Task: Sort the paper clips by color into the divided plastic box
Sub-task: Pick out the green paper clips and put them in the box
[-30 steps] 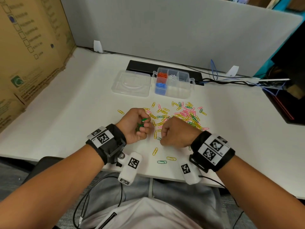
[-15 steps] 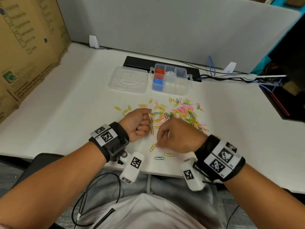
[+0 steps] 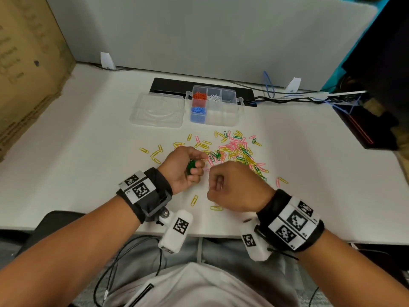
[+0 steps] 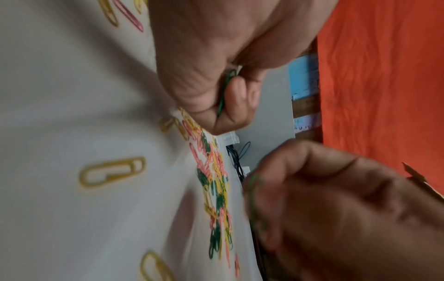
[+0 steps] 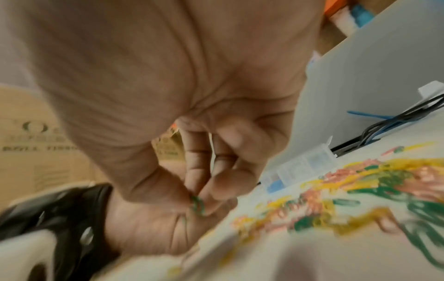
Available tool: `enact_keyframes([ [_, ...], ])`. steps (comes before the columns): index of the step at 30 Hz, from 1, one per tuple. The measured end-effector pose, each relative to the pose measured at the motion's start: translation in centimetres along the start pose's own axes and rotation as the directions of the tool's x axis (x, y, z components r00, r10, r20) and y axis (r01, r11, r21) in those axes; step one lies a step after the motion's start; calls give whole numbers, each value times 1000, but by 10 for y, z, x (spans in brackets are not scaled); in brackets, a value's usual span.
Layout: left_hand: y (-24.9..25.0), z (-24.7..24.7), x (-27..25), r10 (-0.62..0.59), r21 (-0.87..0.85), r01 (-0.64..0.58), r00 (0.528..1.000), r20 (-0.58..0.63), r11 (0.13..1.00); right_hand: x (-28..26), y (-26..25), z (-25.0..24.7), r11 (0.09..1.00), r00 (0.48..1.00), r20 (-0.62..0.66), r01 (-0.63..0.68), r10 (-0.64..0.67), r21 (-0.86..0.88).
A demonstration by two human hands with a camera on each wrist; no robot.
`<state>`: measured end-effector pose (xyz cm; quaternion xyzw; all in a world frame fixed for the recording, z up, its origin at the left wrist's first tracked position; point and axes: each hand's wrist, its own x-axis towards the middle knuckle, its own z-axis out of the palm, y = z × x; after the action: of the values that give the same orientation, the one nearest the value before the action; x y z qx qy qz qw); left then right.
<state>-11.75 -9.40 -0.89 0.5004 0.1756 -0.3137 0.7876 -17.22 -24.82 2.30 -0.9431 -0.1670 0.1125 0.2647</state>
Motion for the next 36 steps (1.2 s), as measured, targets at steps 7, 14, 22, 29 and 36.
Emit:
enact_keyframes([
  [7,-12,18,9,-85,95,79,994,67,992,28,23,-27,953,973,-226,36,35,302],
  [14,3,18,17,26,86,-28,999,23,996,45,60,-27,991,992,-52,-114,118,71],
  [22,-2,18,19,80,242,-78,997,3,967,51,49,-17,966,979,122,-133,162,-220],
  [29,-4,14,22,31,286,-21,999,-32,958,53,55,-25,977,986,53,-145,155,-155],
  [36,-7,22,19,-47,147,50,999,-24,988,41,50,-41,983,996,-72,-32,46,180],
])
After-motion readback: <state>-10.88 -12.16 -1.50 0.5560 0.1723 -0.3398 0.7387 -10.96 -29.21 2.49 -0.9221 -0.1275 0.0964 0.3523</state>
